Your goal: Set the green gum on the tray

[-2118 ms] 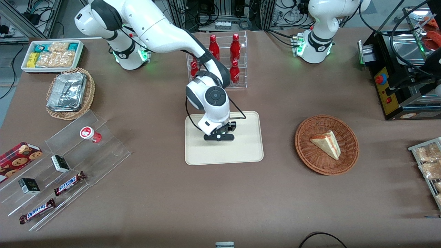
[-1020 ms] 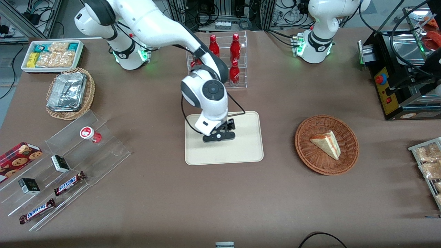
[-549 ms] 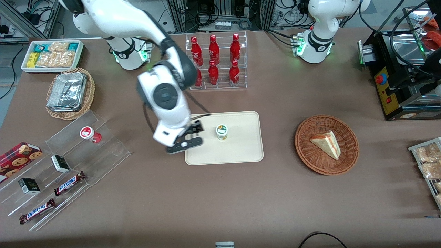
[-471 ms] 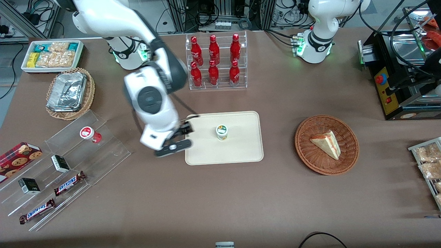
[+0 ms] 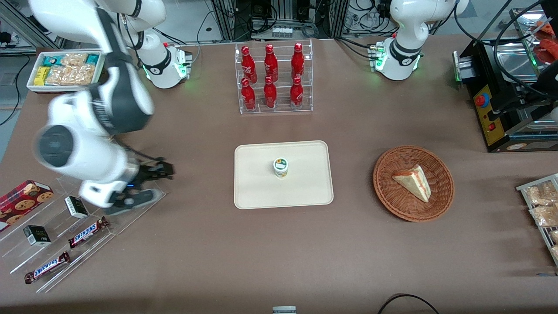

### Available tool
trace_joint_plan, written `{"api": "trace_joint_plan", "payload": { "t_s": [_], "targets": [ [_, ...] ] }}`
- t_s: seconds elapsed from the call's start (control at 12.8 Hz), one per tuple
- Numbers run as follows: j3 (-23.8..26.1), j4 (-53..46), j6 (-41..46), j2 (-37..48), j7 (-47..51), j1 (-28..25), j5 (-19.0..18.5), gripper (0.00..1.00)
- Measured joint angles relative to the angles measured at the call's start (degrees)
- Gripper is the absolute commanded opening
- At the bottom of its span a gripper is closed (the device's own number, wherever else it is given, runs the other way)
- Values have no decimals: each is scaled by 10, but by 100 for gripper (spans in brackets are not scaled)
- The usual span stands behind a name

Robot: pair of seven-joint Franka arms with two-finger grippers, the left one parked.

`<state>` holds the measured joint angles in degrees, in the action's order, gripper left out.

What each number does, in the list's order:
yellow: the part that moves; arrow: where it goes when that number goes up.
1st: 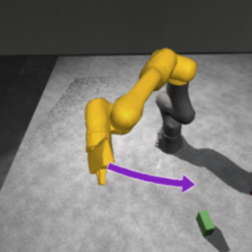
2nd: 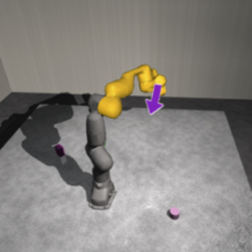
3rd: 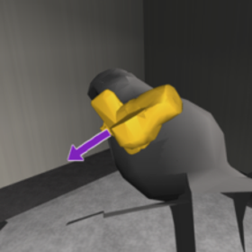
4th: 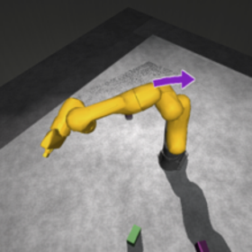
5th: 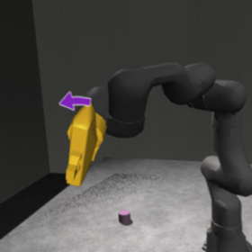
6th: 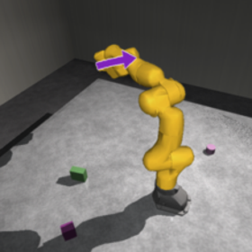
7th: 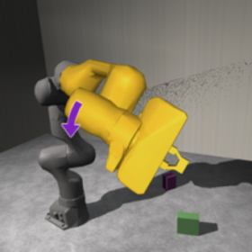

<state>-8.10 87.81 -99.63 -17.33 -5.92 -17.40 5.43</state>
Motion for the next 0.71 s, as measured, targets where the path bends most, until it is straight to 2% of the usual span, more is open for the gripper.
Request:
{"api": "trace_joint_plan", "payload": {
  "t_s": [0.39, 0.71],
  "targets": [
    [6, 87, 2, 85, -1, 87, 0, 100],
    [52, 113, 39, 153, -1, 158, 0, 100]
  ]
}}
